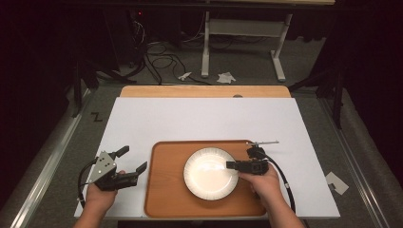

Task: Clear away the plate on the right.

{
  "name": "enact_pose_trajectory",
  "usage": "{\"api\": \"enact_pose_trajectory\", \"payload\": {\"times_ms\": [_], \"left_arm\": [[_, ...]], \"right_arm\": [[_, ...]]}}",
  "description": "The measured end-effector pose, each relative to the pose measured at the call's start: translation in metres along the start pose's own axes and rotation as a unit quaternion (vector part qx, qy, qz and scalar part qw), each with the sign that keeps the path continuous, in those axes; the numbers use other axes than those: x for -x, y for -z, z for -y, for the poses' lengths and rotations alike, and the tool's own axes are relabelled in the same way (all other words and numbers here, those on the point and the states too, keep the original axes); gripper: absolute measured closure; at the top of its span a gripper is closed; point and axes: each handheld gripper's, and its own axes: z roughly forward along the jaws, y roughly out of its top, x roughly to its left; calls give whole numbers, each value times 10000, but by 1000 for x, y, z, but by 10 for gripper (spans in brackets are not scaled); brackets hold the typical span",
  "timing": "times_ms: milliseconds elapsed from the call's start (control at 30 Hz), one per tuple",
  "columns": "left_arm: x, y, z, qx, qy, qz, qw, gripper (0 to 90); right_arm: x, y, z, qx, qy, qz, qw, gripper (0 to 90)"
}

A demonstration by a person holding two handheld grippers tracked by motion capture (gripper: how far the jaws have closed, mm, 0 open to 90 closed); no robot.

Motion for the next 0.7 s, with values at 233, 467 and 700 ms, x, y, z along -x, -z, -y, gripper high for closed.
{"api": "enact_pose_trajectory", "payload": {"times_ms": [233, 467, 700], "left_arm": [[0, 0, 0, -7, 9, 15, 10000, 161], [0, 0, 0, -13, 5, 27, 10000, 161], [0, -1, 1, -42, 5, 47, 10000, 161]], "right_arm": [[0, -4, 1, -111, 43, 92, 9999, 651], [-1, -3, 0, -33, 170, 132, 9998, 582], [-2, 7, -3, 346, 491, 174, 9980, 525]]}}
